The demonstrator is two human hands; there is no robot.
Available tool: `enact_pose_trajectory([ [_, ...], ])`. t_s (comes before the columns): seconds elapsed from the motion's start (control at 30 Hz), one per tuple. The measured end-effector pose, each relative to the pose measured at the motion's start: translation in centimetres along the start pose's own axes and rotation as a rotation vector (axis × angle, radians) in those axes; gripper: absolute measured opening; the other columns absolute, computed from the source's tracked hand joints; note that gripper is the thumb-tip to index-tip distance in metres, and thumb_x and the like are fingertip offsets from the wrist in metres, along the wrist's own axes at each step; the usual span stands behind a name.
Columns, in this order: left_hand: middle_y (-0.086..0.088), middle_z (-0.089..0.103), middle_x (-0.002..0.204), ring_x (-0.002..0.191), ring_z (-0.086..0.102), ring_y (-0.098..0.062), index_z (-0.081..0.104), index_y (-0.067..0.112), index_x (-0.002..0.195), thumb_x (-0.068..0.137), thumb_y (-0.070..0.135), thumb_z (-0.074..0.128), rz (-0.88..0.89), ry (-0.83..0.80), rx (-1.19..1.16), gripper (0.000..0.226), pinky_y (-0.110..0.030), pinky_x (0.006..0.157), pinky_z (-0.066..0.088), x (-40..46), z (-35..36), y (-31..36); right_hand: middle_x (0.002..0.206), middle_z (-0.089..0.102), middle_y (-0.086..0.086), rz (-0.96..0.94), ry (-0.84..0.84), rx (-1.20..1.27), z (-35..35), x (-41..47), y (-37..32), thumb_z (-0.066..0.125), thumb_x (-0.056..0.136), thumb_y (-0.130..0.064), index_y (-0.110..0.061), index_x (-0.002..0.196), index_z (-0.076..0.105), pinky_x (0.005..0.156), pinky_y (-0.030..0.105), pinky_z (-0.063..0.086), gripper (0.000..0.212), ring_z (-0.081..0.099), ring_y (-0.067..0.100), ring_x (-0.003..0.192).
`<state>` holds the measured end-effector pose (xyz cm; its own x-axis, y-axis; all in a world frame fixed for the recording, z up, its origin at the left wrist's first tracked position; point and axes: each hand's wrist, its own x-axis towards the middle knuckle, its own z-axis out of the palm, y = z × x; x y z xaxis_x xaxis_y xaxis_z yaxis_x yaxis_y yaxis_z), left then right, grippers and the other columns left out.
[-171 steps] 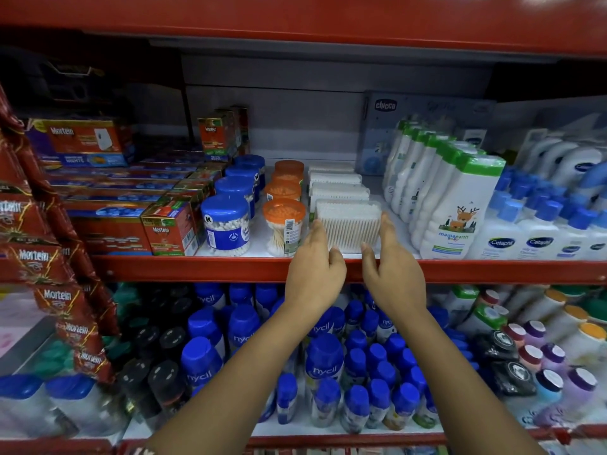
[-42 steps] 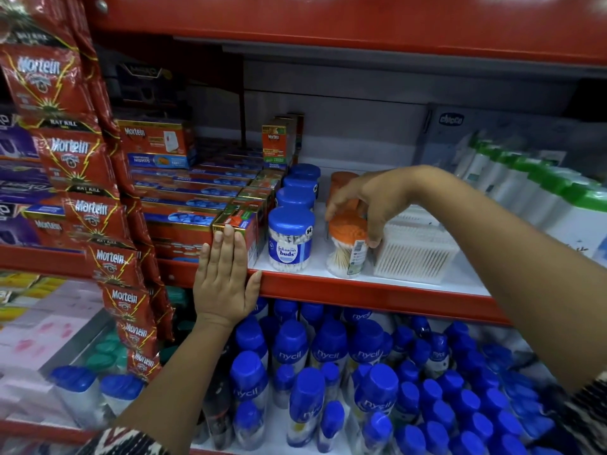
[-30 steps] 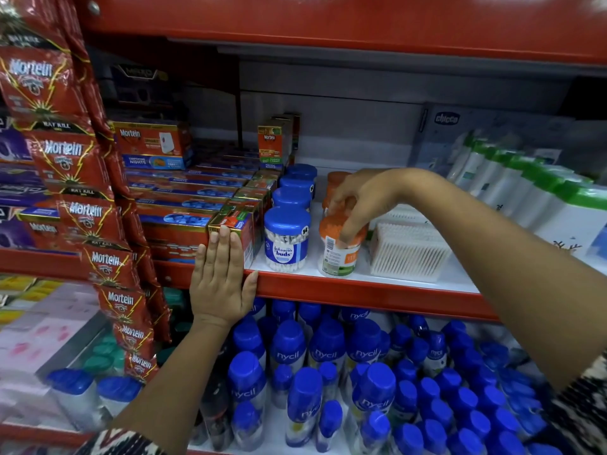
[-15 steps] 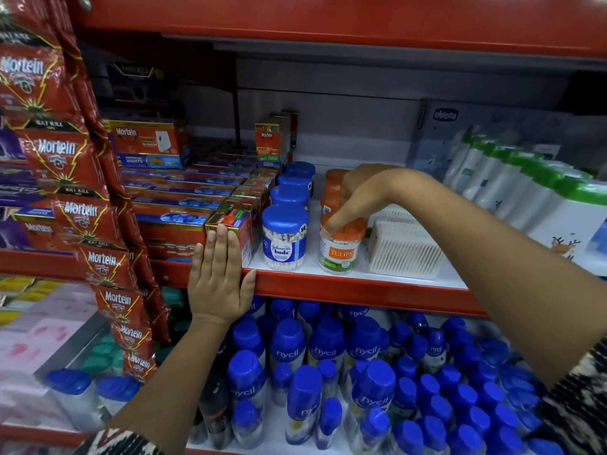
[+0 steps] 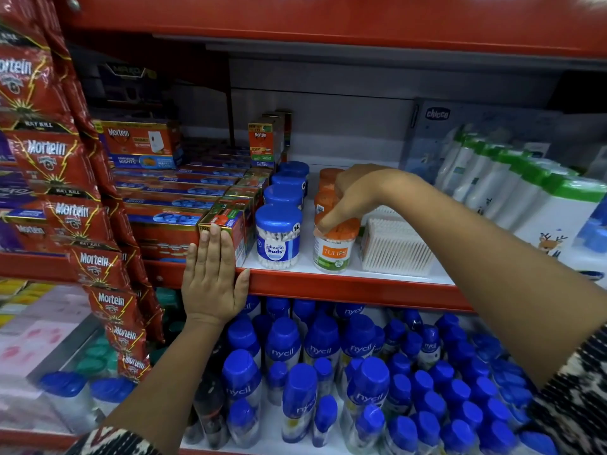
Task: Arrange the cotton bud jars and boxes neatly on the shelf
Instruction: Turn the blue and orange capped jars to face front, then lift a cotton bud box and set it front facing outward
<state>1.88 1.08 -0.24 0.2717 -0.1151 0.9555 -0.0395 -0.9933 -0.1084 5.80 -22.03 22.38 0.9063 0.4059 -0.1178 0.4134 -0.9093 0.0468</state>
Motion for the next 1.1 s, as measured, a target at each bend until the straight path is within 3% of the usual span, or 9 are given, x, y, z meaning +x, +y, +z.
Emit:
enact_pose_trajectory([
  [0.23, -0.004, -0.009, 0.162, 0.15, -0.003, -0.018, 0.001, 0.007, 0.153, 0.102, 0.039, 0.019, 0.002, -0.004, 0.009, 0.063, -0.036, 0.122, 0.001, 0.2, -0.1, 0.0, 0.093, 0.056, -0.002, 0.027, 0.084, -0.043, 0.4, -2.0, 0.4, 0.061, 0.064, -0.078, -0.018, 0.093, 0.051, 0.07, 0.031, 0.042, 0.068, 0.055, 0.019, 0.084],
  [0.37, -0.002, -0.014, 0.161, 0.149, -0.008, -0.017, -0.003, 0.013, 0.153, 0.102, 0.042, 0.017, -0.019, -0.067, -0.015, 0.062, -0.036, 0.122, -0.005, 0.2, -0.7, 0.3, 0.09, 0.071, 0.003, 0.013, 0.401, 0.038, 1.9, -4.6, 2.0, 0.048, 0.064, -0.084, -0.013, 0.092, 0.07, 0.07, 0.036, 0.054, 0.079, 0.064, 0.021, 0.081],
  [0.5, 0.0, -0.014, 0.161, 0.149, -0.009, -0.016, -0.003, 0.014, 0.153, 0.101, 0.048, 0.019, -0.048, -0.115, -0.053, 0.066, -0.039, 0.121, -0.008, 1.1, -2.3, 2.2, 0.113, 0.069, 0.005, 0.024, 0.718, 0.38, 6.3, -7.7, 4.0, 0.059, 0.083, -0.054, -0.012, 0.115, 0.066, 0.083, 0.042, 0.054, 0.053, 0.064, 0.021, 0.099],
  [0.6, -0.005, 0.003, 0.161, 0.149, -0.001, -0.019, 0.016, 0.011, 0.152, 0.1, 0.048, 0.025, 0.005, -0.133, -0.139, 0.064, -0.044, 0.12, -0.006, 3.6, -3.6, 6.5, 0.121, 0.065, 0.005, 0.123, 0.868, 0.712, 9.3, -9.0, 5.7, 0.061, 0.088, -0.04, -0.012, 0.122, 0.061, 0.087, 0.035, 0.051, 0.045, 0.06, 0.019, 0.107],
  [0.7, -0.013, 0.028, 0.155, 0.148, 0.013, -0.025, 0.05, 0.012, 0.138, 0.099, 0.047, 0.033, 0.04, -0.141, -0.247, 0.054, -0.046, 0.12, -0.005, 7.0, -4.6, 11.4, 0.127, 0.061, 0.007, 0.215, 0.897, 0.854, 11.1, -9.3, 7.4, 0.062, 0.089, -0.038, -0.011, 0.126, 0.058, 0.094, 0.038, 0.047, 0.046, 0.055, 0.021, 0.116],
  [0.77, -0.014, 0.034, 0.153, 0.146, 0.02, -0.028, 0.064, 0.014, 0.122, 0.099, 0.046, 0.037, 0.016, -0.175, -0.301, 0.048, -0.047, 0.12, -0.005, 9.3, -4.8, 13.8, 0.128, 0.06, 0.008, 0.249, 0.914, 0.883, 11.5, -9.5, 8.3, 0.062, 0.089, -0.038, -0.011, 0.126, 0.057, 0.095, 0.037, 0.045, 0.046, 0.054, 0.023, 0.118],
  [0.83, -0.014, 0.034, 0.153, 0.147, 0.017, -0.029, 0.07, 0.018, 0.109, 0.097, 0.046, 0.042, -0.028, -0.243, -0.322, 0.041, -0.047, 0.12, -0.005, 11.1, -4.6, 15.4, 0.128, 0.06, 0.008, 0.275, 0.891, 0.906, 11.6, -9.6, 9.2, 0.061, 0.089, -0.038, -0.011, 0.127, 0.056, 0.092, 0.033, 0.044, 0.047, 0.055, 0.022, 0.115],
  [0.93, -0.016, 0.028, 0.156, 0.149, 0.007, -0.029, 0.075, 0.018, 0.091, 0.095, 0.05, 0.038, -0.101, -0.393, -0.289, 0.049, -0.047, 0.12, -0.005, 12.7, -3.8, 16.8, 0.127, 0.061, 0.01, 0.317, 0.79, 0.896, 11.5, -9.3, 10.1, 0.058, 0.089, -0.044, -0.008, 0.129, 0.054, 0.093, 0.035, 0.046, 0.054, 0.057, 0.02, 0.109],
  [1.1, -0.016, 0.019, 0.159, 0.149, -0.002, -0.028, 0.076, 0.014, 0.085, 0.095, 0.047, 0.042, -0.216, -0.508, -0.325, 0.049, -0.045, 0.121, -0.005, 13.5, -3.4, 17.7, 0.112, 0.069, 0.01, 0.338, 0.632, 0.939, 12.0, -8.7, 10.7, 0.05, 0.089, -0.055, -0.01, 0.119, 0.062, 0.093, 0.044, 0.05, 0.055, 0.064, 0.024, 0.099],
])
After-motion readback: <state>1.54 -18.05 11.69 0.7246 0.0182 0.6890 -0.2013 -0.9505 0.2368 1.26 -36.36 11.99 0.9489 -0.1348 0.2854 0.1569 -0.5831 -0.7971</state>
